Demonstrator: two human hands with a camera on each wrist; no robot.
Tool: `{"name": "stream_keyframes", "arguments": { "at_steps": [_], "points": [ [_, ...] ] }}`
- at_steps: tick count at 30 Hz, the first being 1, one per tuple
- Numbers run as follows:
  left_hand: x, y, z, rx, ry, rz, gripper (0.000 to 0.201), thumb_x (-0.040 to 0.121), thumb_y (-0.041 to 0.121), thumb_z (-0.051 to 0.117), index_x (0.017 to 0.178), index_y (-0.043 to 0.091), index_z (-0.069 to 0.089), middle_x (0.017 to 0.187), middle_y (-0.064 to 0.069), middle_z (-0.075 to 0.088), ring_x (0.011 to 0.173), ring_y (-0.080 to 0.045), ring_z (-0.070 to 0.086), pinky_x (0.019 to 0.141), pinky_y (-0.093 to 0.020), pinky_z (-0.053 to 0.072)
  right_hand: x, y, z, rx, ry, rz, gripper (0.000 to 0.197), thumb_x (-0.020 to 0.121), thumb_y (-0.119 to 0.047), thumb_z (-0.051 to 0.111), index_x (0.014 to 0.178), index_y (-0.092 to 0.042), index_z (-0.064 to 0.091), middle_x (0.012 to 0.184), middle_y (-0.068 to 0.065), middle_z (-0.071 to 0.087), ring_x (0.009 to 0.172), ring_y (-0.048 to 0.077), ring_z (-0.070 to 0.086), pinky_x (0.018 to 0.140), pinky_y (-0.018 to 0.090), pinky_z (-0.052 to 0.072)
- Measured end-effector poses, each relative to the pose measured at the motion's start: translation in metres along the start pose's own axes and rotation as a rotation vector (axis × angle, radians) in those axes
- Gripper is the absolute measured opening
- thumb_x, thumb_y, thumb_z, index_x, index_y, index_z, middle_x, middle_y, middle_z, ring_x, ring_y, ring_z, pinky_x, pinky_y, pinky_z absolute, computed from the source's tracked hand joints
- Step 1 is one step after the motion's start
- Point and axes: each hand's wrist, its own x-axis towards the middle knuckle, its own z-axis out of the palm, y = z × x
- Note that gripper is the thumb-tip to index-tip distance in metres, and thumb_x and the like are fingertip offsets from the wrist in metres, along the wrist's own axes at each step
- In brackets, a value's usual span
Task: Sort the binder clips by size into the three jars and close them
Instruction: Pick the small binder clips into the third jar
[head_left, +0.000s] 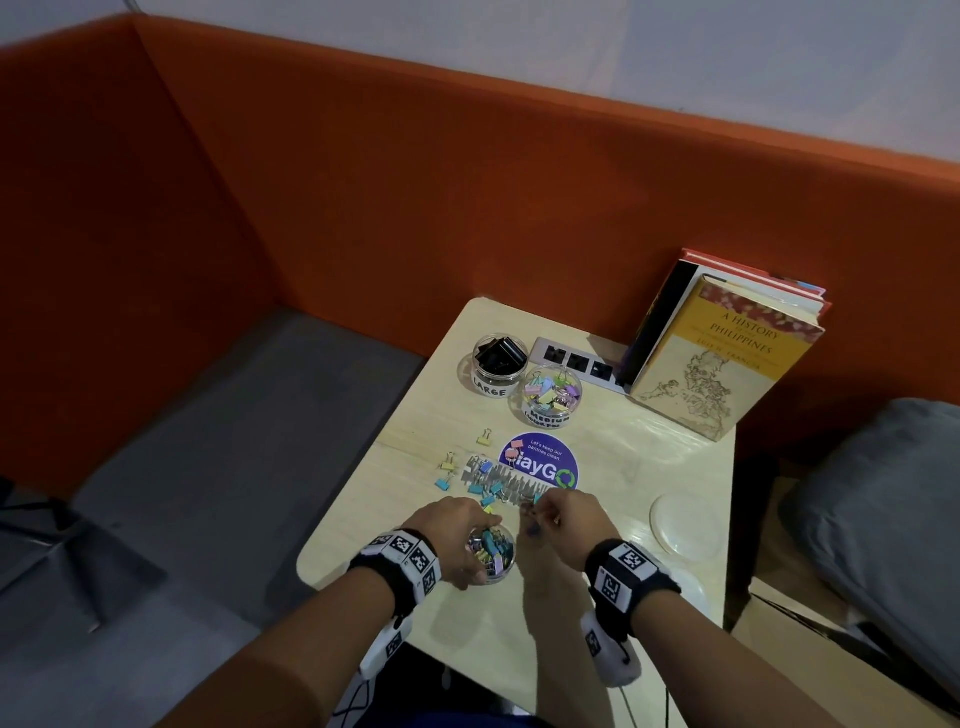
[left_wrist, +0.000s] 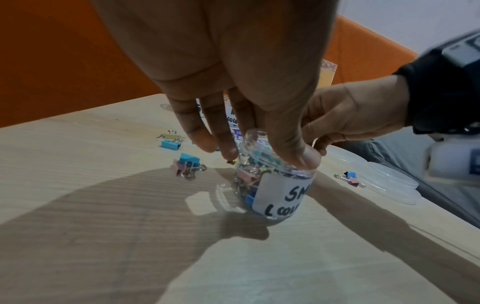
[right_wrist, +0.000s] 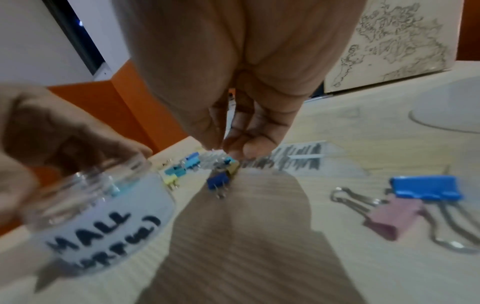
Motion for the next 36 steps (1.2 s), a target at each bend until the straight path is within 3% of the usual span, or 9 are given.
{"name": "stream_keyframes", "arguments": {
  "at_steps": [4,7,14,18,21,26,31,34,36],
  "points": [
    [0.001,-0.001,0.0,-0.006,-0.009,-0.006,0.089,0.067,0.034,0.09,0.145,0.029,0.048,0.138,0.001,0.055,0.124,-0.023,0.054,0.103,-0.037,0.048,-0.003,0.006,0.009,-0.081,-0.073,-0.037,0.026,0.086,-0.022,0.06,0.108,-0.03,0.07,0.108,0.003,0.06,0.098,0.022,0.06,0.083,0.027,0.05],
    [0.001,-0.002,0.001,0.009,-0.011,-0.007,0.09,0.067,0.034,0.09,0.146,0.031,0.047,0.142,0.002,0.052,0.129,-0.023,0.05,0.106,-0.038,0.046,-0.006,0.009,0.018,-0.103,-0.023,-0.07,0.025,0.09,-0.028,0.059,0.112,-0.033,0.07,0.112,0.002,0.058,0.101,0.022,0.06,0.086,0.026,0.049],
    [0.002,-0.001,0.001,0.004,-0.014,-0.003,0.091,0.067,0.035,0.09,0.146,0.031,0.046,0.141,0.002,0.052,0.127,-0.023,0.051,0.105,-0.039,0.047,-0.008,0.01,0.031,-0.211,-0.057,-0.183,0.029,0.095,-0.028,0.054,0.121,-0.027,0.067,0.121,0.002,0.054,0.108,0.024,0.058,0.091,0.032,0.05],
    [0.001,0.0,0.0,0.001,-0.018,-0.003,0.09,0.068,0.034,0.09,0.146,0.03,0.046,0.14,0.001,0.053,0.126,-0.024,0.052,0.104,-0.038,0.048,-0.004,0.011,0.034,-0.239,-0.057,-0.111,0.028,0.096,-0.022,0.049,0.118,-0.016,0.067,0.12,0.006,0.053,0.103,0.026,0.059,0.087,0.029,0.047],
    [0.001,-0.001,0.001,-0.003,-0.015,-0.014,0.09,0.067,0.033,0.091,0.146,0.03,0.046,0.14,0.002,0.052,0.126,-0.023,0.051,0.105,-0.038,0.047,-0.002,0.013,0.035,-0.232,-0.057,-0.089,0.02,0.095,-0.017,0.051,0.108,-0.01,0.065,0.112,0.007,0.051,0.092,0.024,0.056,0.076,0.024,0.04],
    [0.0,-0.001,0.0,-0.019,-0.01,-0.014,0.088,0.068,0.032,0.09,0.145,0.031,0.048,0.14,0.003,0.053,0.127,-0.023,0.051,0.105,-0.039,0.047,-0.003,0.007,0.022,-0.087,-0.063,0.021,0.015,0.089,-0.022,0.057,0.076,-0.016,0.055,0.082,0.005,0.062,0.07,0.019,0.055,0.059,0.026,0.04],
    [0.0,0.0,-0.001,-0.013,0.0,-0.009,0.081,0.066,0.032,0.09,0.139,0.028,0.055,0.132,0.002,0.058,0.118,-0.022,0.057,0.098,-0.037,0.051,-0.007,-0.016,-0.004,0.275,0.072,0.0,0.017,0.081,-0.014,0.067,0.072,-0.025,0.057,0.071,-0.012,0.061,0.065,0.0,0.054,0.058,0.011,0.038],
    [-0.001,0.0,-0.002,0.0,0.006,-0.017,0.068,0.064,0.029,0.091,0.127,0.026,0.064,0.122,0.002,0.063,0.107,-0.023,0.062,0.091,-0.036,0.053,-0.01,-0.029,-0.009,0.397,-0.079,-0.082,0.017,0.08,-0.008,0.069,0.074,-0.022,0.062,0.071,-0.009,0.065,0.061,-0.001,0.057,0.061,0.016,0.044],
    [-0.001,0.002,-0.002,0.002,0.004,-0.019,0.062,0.063,0.03,0.091,0.12,0.026,0.067,0.116,0.002,0.065,0.102,-0.022,0.064,0.088,-0.036,0.055,-0.012,-0.031,-0.007,0.354,-0.176,-0.111,0.009,0.081,-0.015,0.073,0.08,-0.02,0.066,0.079,-0.008,0.069,0.067,-0.001,0.06,0.062,0.014,0.046]
  ]
}}
